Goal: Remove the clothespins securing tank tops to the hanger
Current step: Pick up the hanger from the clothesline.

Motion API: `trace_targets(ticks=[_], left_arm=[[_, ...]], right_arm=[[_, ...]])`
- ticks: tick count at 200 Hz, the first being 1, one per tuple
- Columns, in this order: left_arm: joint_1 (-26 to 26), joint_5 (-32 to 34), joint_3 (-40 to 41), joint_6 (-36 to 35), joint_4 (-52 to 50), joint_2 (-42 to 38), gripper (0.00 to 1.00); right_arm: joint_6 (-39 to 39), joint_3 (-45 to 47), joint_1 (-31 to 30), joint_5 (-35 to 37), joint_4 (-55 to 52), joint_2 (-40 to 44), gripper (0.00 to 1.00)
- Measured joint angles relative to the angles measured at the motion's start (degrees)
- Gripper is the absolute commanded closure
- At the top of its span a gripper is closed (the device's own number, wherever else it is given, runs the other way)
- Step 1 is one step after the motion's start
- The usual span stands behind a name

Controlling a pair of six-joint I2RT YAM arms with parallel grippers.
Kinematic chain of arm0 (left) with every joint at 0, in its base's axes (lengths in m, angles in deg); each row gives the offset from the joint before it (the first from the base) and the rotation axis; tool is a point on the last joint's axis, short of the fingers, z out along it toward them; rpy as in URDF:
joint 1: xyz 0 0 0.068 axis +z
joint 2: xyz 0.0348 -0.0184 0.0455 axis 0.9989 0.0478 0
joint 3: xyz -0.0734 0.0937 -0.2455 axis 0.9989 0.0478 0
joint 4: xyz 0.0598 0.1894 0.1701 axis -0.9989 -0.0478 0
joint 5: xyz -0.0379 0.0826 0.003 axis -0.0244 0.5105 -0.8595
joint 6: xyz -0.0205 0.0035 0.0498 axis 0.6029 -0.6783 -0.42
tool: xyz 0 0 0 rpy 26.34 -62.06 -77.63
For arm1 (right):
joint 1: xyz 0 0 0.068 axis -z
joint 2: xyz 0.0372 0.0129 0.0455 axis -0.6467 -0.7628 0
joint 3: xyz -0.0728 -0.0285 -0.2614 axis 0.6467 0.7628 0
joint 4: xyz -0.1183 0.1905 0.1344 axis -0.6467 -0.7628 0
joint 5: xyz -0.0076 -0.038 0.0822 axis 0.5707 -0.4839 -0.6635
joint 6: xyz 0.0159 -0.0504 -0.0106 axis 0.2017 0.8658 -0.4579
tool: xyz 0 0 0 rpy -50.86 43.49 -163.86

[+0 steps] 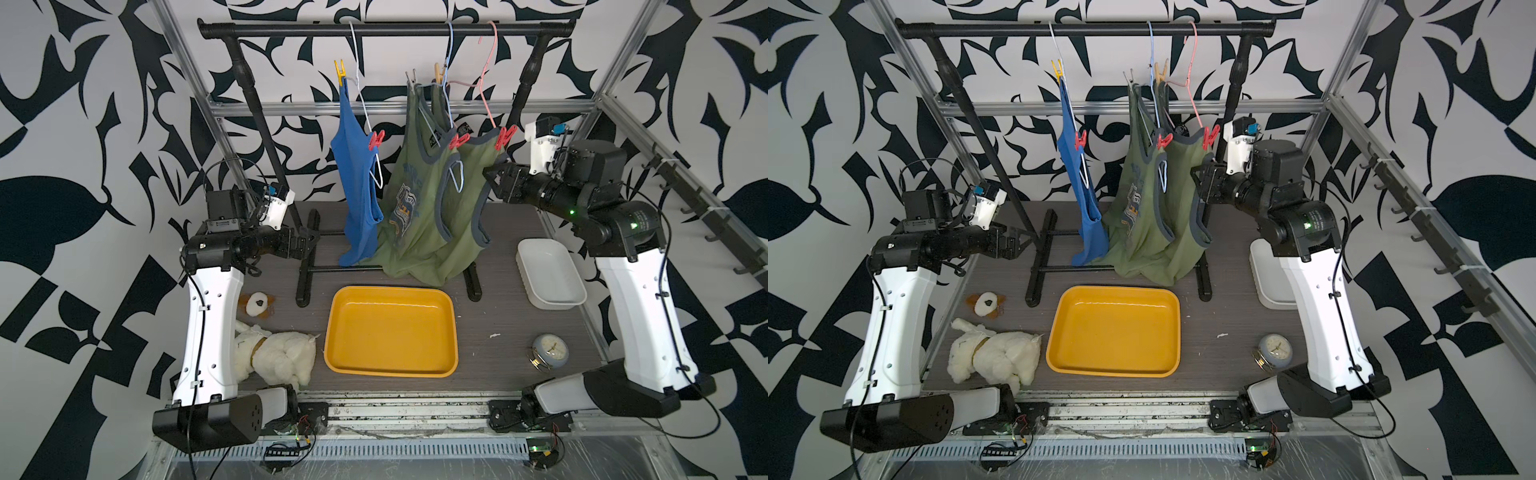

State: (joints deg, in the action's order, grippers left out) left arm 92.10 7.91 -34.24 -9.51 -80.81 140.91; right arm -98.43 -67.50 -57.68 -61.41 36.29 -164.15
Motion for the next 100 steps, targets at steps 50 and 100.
trace_targets(ticks=[50, 100], left_arm=[[0.00, 0.02, -0.04, 0.00, -0.22, 0.00, 0.01], [0.00, 0.02, -0.24, 0.02, -0.24, 0.00, 0.01]], right_arm=[[1.79, -1.31, -0.02, 3.41, -2.49, -0.37, 0.67], [2.89, -4.09, -0.13, 4.42, -3.96, -1.92, 0.70]])
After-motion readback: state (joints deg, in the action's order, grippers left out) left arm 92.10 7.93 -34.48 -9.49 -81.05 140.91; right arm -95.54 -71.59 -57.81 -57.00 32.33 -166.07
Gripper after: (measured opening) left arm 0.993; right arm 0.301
